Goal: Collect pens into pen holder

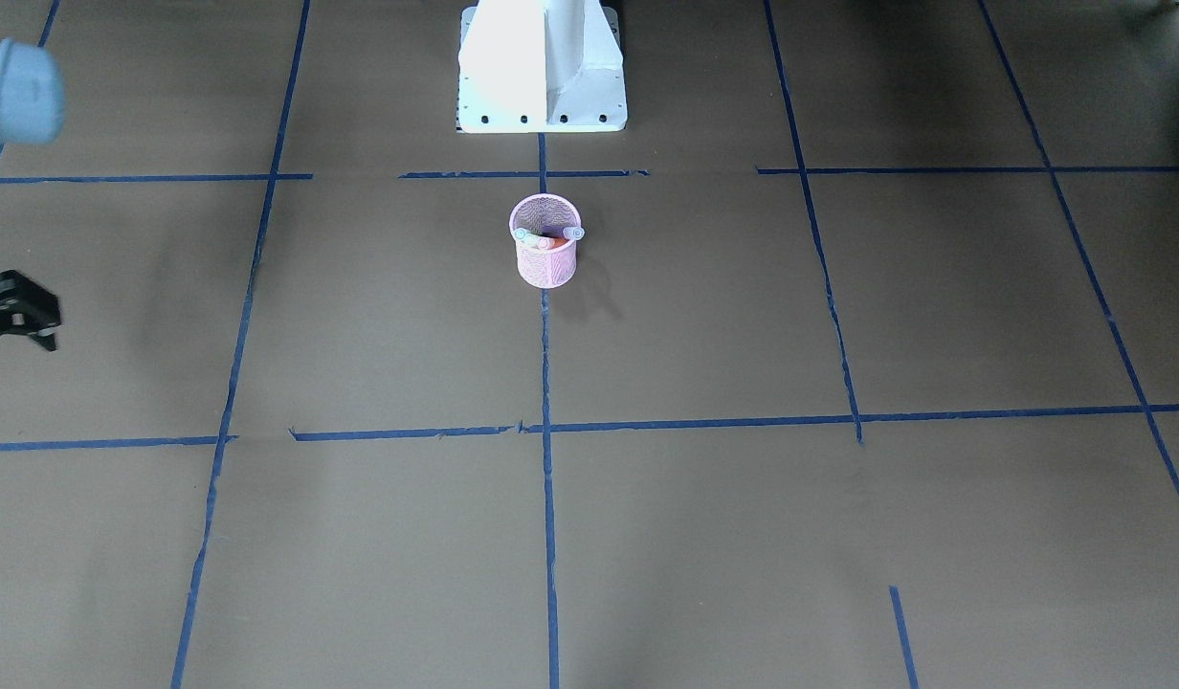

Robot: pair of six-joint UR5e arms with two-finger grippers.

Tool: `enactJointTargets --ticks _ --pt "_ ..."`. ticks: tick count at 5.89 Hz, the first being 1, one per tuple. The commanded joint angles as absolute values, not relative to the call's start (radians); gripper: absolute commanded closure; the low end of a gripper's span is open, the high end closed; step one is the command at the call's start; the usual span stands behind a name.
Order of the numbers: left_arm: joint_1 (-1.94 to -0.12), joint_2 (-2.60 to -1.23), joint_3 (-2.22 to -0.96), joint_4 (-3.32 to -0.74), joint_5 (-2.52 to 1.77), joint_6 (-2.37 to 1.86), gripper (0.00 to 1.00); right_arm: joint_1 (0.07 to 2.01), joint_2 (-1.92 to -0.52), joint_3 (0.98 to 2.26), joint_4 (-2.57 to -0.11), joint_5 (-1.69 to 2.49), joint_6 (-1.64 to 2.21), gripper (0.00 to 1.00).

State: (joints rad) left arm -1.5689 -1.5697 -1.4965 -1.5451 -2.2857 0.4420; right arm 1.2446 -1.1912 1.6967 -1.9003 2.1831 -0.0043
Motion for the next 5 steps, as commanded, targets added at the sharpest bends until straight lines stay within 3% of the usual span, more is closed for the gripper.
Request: enactJointTargets --ticks 1,2,5 --pt "-1.571 -1.549 -1.512 -1.545 -2.287 0.440 0.00 1.444 -1.200 1.449 -1.896 2.235 -0.357 0.00" --pt "-1.572 -1.548 -1.522 -1.545 -2.286 0.439 0.00 1.504 -1.206 1.386 -1.896 2.233 -0.435 0.00" --pt "-1.572 -1.548 -1.522 -1.545 -2.286 0.426 0.00 1.586 -1.503 1.394 -1.610 2.295 -0.443 0.00"
